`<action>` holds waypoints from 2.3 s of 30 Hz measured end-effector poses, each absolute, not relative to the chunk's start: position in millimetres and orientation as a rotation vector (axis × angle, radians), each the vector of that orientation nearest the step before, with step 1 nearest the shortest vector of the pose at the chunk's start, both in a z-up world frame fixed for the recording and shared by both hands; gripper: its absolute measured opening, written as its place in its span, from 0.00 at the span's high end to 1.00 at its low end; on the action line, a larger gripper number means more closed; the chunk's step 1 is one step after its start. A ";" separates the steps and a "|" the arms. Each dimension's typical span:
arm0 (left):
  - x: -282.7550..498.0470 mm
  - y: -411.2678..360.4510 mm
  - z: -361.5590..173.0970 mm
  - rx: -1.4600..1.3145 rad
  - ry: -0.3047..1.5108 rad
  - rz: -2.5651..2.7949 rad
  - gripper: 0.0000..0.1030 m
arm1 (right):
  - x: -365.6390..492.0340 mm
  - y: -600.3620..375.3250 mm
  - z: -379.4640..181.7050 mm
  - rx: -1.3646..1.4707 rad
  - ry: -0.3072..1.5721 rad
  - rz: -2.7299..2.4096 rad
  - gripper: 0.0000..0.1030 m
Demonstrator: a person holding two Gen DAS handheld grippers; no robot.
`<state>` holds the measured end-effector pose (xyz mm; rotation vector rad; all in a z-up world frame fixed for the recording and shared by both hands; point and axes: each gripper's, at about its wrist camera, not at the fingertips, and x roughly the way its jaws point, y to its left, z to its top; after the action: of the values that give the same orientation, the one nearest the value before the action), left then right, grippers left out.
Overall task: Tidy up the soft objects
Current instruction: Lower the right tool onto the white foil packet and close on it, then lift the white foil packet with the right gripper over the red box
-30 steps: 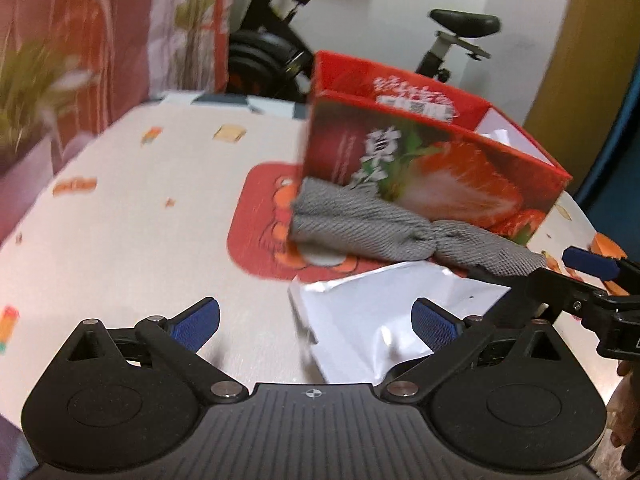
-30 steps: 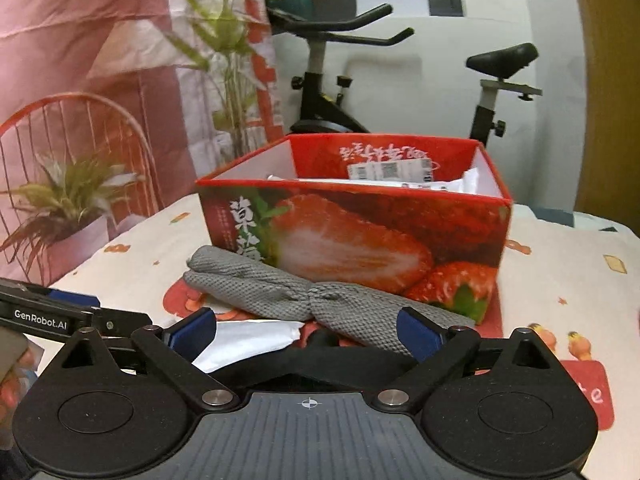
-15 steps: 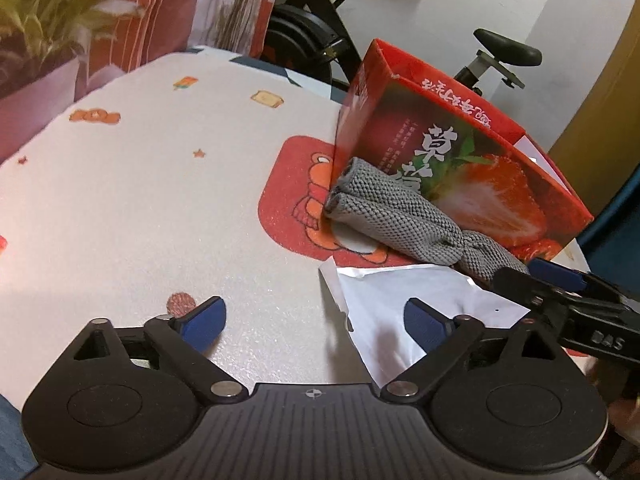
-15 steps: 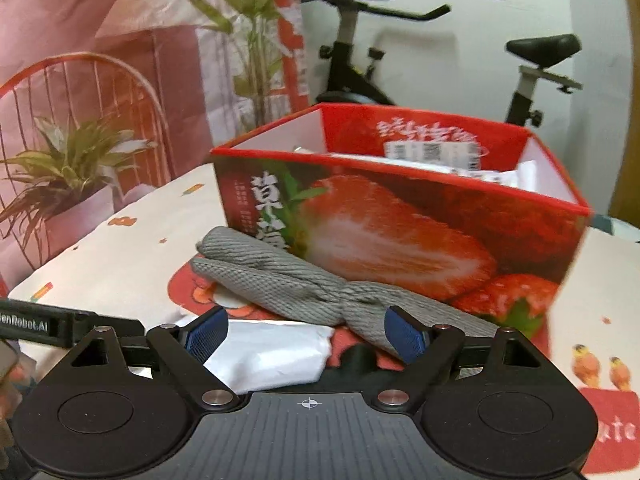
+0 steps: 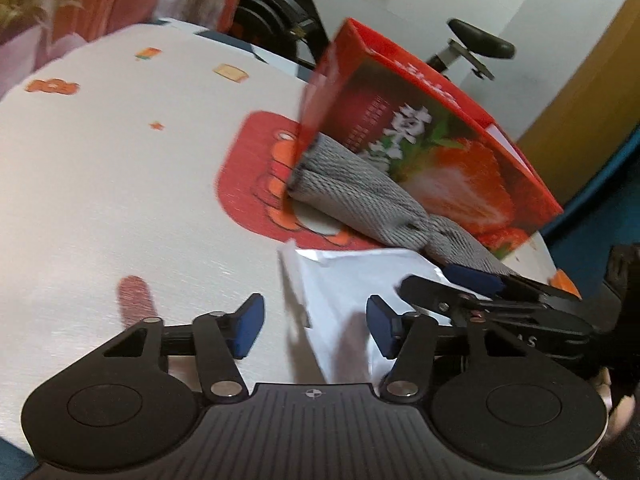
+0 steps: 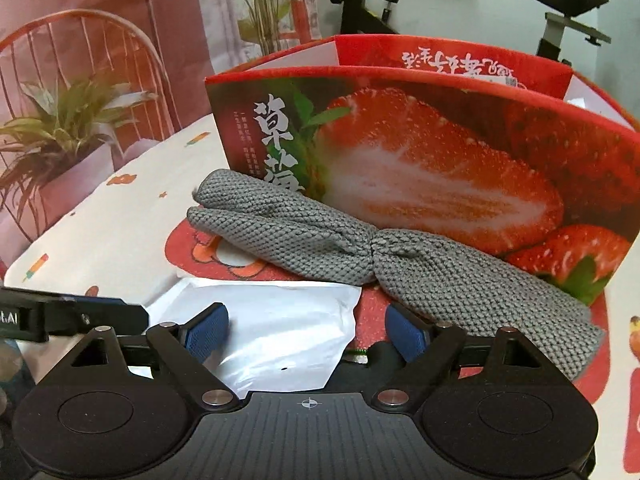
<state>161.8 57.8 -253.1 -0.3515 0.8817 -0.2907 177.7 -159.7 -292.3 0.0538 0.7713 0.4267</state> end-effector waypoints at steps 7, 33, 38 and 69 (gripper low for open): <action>167.3 52.4 -259.3 -0.375 0.890 -0.321 0.50 | 175.6 -168.1 -300.9 0.093 0.761 0.456 0.18; 173.7 49.3 -259.8 -0.408 0.897 -0.327 0.51 | 199.5 -162.3 -287.1 -0.008 0.927 0.548 0.40; 171.6 51.4 -258.3 -0.431 0.929 -0.322 0.51 | 197.8 -161.3 -286.6 -0.006 0.932 0.546 0.42; 170.3 58.5 -261.5 -0.466 0.931 -0.272 0.74 | 167.3 -158.6 -265.7 0.053 0.805 0.509 0.80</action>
<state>170.3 58.5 -261.5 -0.4660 0.9306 -0.2717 167.3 -158.6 -265.7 0.0525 0.8053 0.5085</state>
